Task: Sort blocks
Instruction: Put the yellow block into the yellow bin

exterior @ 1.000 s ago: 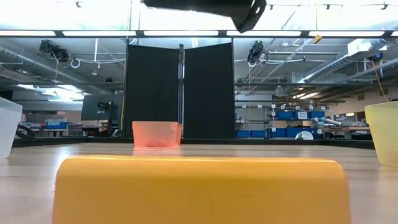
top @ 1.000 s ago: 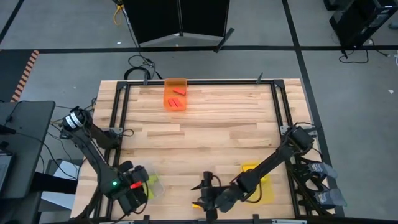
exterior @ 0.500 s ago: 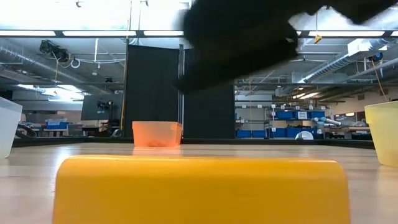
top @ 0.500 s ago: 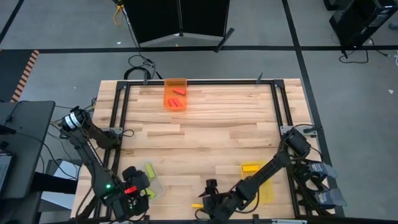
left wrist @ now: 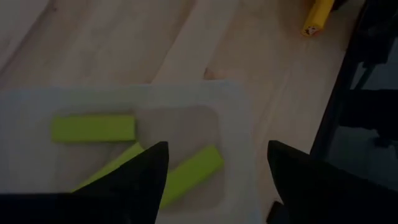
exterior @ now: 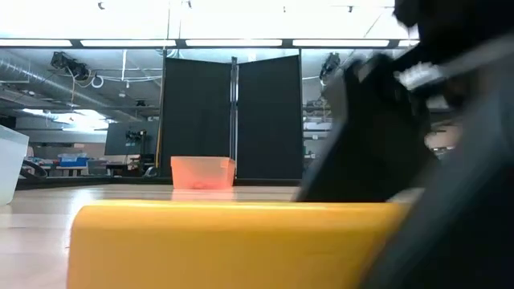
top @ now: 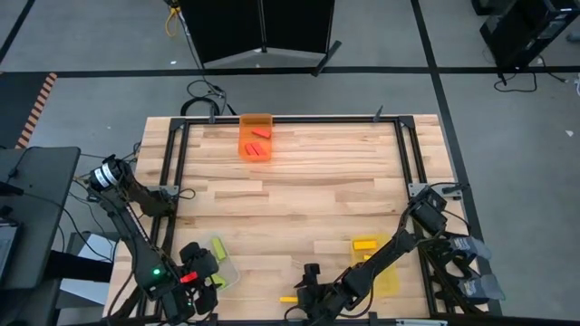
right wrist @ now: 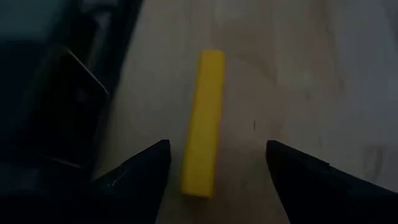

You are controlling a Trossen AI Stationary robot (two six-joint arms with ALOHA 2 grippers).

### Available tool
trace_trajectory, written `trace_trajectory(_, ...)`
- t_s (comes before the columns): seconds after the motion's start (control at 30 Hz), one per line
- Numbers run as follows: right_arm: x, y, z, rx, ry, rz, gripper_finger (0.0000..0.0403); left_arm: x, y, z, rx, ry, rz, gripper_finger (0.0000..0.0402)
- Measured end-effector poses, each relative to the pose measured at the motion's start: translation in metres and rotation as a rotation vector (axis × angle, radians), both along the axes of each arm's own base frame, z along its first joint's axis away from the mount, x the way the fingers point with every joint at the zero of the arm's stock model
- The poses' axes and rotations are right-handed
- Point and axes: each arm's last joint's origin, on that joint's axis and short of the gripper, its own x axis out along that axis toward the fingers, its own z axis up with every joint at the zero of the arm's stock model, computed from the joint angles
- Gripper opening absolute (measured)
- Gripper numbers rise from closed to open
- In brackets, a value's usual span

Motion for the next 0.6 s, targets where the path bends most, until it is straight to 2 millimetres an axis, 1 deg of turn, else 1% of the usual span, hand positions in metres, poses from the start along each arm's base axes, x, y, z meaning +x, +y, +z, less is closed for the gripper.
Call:
trace_trajectory(0.1, 0.001, 0.001, -0.008, 0.017, 0.005, -0.022, 0.027, 0.0, 0.0, 0.0, 0.01, -0.016, 0.005, 0.0282)
trace_trajectory(0.2, 0.001, 0.002, -0.01, 0.024, 0.01, -0.034, 0.0238, 0.0, 0.001, 0.0, 0.014, -0.021, 0.006, 0.0282)
trace_trajectory(0.3, 0.001, 0.001, -0.008, 0.006, 0.004, -0.031, 0.0177, 0.0, 0.001, 0.0, 0.017, -0.021, 0.006, 0.0282)
trace_trajectory(0.43, 0.0, -0.001, -0.004, -0.038, 0.0, 0.005, 0.007, 0.001, 0.0, 0.001, 0.017, -0.036, 0.01, 0.0282)
trace_trajectory(0.53, -0.001, -0.005, 0.006, -0.077, -0.004, 0.031, 0.0072, 0.003, -0.001, 0.001, 0.012, -0.069, 0.014, 0.0282)
trace_trajectory(0.6, -0.001, -0.007, 0.022, -0.096, -0.039, 0.038, 0.0072, 0.004, -0.002, 0.003, 0.028, -0.111, 0.004, 0.0282)
